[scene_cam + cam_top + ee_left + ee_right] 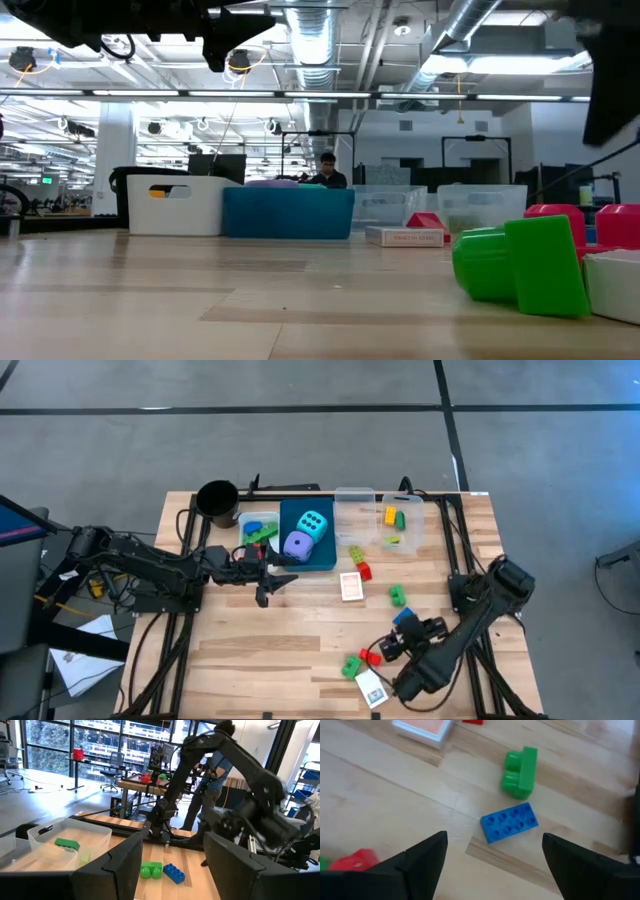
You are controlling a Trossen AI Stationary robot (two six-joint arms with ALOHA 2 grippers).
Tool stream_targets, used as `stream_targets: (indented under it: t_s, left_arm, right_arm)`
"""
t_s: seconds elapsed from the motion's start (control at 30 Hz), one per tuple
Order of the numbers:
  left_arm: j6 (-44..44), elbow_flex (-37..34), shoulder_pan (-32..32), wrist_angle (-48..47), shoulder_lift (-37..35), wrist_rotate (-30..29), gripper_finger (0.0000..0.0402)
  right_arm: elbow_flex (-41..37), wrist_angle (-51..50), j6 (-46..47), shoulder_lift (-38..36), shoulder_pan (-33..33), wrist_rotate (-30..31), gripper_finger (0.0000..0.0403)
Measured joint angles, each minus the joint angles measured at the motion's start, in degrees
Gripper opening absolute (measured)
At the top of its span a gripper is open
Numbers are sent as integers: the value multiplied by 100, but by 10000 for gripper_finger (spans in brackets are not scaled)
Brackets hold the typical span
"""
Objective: Pick & Place Toys
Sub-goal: Put the small blue game piece into the right transparent bin
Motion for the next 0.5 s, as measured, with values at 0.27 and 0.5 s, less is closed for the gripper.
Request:
stream_targets:
  t_s: [0.27,0.5]
  left_arm:
    - [-2,0,0,2,0,0,204]
    - [-3,0,0,2,0,0,204]
  right_arm:
    - [0,240,-1555,-1184,-477,-430,321]
    - [0,308,-3122,-1616,-849,-651,321]
